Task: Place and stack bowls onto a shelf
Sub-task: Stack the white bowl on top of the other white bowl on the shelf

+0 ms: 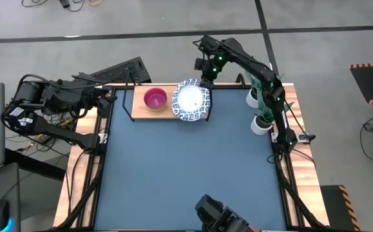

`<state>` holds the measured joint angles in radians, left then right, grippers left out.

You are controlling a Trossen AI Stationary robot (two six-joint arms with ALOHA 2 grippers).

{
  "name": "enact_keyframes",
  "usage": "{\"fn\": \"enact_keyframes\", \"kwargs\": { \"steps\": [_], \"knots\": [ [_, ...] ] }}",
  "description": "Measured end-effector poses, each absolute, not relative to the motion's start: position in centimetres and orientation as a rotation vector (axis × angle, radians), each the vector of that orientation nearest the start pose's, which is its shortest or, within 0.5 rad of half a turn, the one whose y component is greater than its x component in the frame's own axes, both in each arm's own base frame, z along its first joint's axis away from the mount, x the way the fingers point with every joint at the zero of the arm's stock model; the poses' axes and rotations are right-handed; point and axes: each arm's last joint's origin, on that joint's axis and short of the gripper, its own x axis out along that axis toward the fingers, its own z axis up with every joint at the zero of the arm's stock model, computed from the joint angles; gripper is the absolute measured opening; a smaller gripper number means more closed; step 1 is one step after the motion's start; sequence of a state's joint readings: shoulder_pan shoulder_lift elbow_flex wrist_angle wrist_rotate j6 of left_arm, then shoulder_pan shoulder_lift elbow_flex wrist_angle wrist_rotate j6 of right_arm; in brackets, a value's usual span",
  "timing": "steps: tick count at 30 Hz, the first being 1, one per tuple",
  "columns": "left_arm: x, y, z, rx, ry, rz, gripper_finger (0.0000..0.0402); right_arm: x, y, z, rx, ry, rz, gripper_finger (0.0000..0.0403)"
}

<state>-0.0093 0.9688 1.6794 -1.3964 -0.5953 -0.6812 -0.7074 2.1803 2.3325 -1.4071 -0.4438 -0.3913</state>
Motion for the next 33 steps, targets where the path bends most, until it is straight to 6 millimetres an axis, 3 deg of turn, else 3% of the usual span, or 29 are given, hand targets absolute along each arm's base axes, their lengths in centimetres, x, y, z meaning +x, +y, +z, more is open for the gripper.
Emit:
{"fn": "enact_keyframes", "kwargs": {
  "steps": [33],
  "knots": [
    [8.74, 1.68, 46.89, -0.443, 0.403, 0.816, 0.0224, 33.92, -27.84, 32.88, 0.24, 1.019, -0.011, 0.0033]
  ]
}}
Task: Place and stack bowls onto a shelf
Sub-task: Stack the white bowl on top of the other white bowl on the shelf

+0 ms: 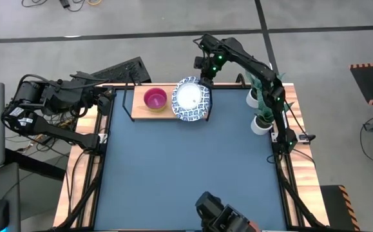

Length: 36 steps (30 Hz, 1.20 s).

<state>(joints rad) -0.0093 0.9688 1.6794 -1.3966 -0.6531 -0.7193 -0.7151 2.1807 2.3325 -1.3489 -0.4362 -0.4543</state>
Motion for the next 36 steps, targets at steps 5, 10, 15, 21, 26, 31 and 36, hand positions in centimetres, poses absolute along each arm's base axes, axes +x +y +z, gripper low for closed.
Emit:
{"fn": "enact_keyframes", "kwargs": {
  "steps": [5, 10, 15, 21, 26, 31, 36],
  "knots": [
    [8.7, 1.7, 46.9, -0.445, 0.401, 0.817, 0.0224, 33.9, -28.2, 32.9, 0.224, 1.002, -0.019, 0.0032],
    [8.7, 1.7, 46.9, -0.447, 0.4, 0.817, 0.0224, 34.0, -28.3, 33.0, 0.211, 0.985, -0.023, 0.003],
    [8.7, 1.7, 46.9, -0.453, 0.398, 0.819, 0.0224, 34.8, -28.2, 32.0, 0.217, 0.997, -0.002, 0.0029],
    [8.7, 1.7, 46.9, -0.457, 0.397, 0.82, 0.0224, 35.6, -28.2, 30.8, 0.236, 1.023, 0.004, 0.003],
    [8.7, 1.7, 46.9, -0.453, 0.387, 0.836, 0.0224, 35.3, -28.1, 31.9, 0.212, 1.011, -0.029, 0.0035],
    [8.7, 1.7, 46.9, -0.458, 0.383, 0.841, 0.0224, 34.1, -27.9, 32.6, 0.256, 1.042, -0.023, 0.0027],
    [8.7, 1.7, 46.9, -0.457, 0.381, 0.844, 0.0224, 34.2, -27.6, 32.4, 0.269, 1.061, -0.009, 0.0031]
  ]
}}
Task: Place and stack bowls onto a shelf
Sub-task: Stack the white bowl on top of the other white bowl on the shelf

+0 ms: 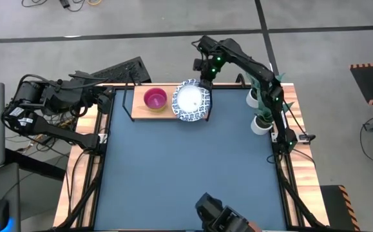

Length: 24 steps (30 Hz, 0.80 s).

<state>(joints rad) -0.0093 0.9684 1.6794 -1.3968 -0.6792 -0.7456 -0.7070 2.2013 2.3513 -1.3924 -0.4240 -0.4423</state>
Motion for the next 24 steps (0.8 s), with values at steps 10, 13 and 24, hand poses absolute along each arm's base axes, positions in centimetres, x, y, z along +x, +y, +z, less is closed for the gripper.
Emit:
{"fn": "enact_keyframes", "kwargs": {
  "steps": [10, 13, 24],
  "knots": [
    [8.7, 1.7, 46.9, -0.477, 0.377, 0.841, 0.0224, 34.2, -27.4, 31.1, 0.282, 1.107, 0.018, 0.0035],
    [8.7, 1.7, 46.9, -0.473, 0.379, 0.84, 0.0224, 34.3, -27.5, 30.7, 0.283, 1.111, 0.018, 0.004],
    [8.7, 1.8, 46.9, -0.451, 0.376, 0.854, 0.0224, 34.4, -27.7, 30.6, 0.259, 1.112, -0.009, 0.0111]
  ]
}}
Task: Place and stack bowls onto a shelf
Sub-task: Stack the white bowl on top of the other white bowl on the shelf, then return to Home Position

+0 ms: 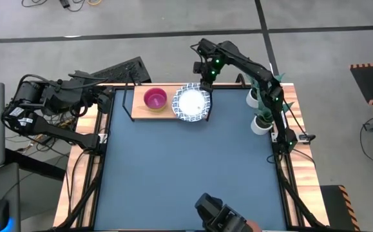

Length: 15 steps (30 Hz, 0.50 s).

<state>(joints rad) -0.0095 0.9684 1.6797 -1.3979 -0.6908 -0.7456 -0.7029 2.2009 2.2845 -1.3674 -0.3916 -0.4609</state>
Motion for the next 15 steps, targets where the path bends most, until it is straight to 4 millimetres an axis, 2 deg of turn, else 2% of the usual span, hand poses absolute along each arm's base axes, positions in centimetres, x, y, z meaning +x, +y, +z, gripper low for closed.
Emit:
{"fn": "enact_keyframes", "kwargs": {
  "steps": [9, 15],
  "knots": [
    [8.7, 1.8, 46.9, -0.45, 0.376, 0.856, 0.0224, 34.9, -28.4, 30.9, 0.164, 1.092, -0.098, 0.0229],
    [8.7, 1.8, 46.9, -0.447, 0.373, 0.861, 0.0224, 34.4, -28.6, 32.9, 0.125, 1.062, -0.172, 0.0254]
  ]
}}
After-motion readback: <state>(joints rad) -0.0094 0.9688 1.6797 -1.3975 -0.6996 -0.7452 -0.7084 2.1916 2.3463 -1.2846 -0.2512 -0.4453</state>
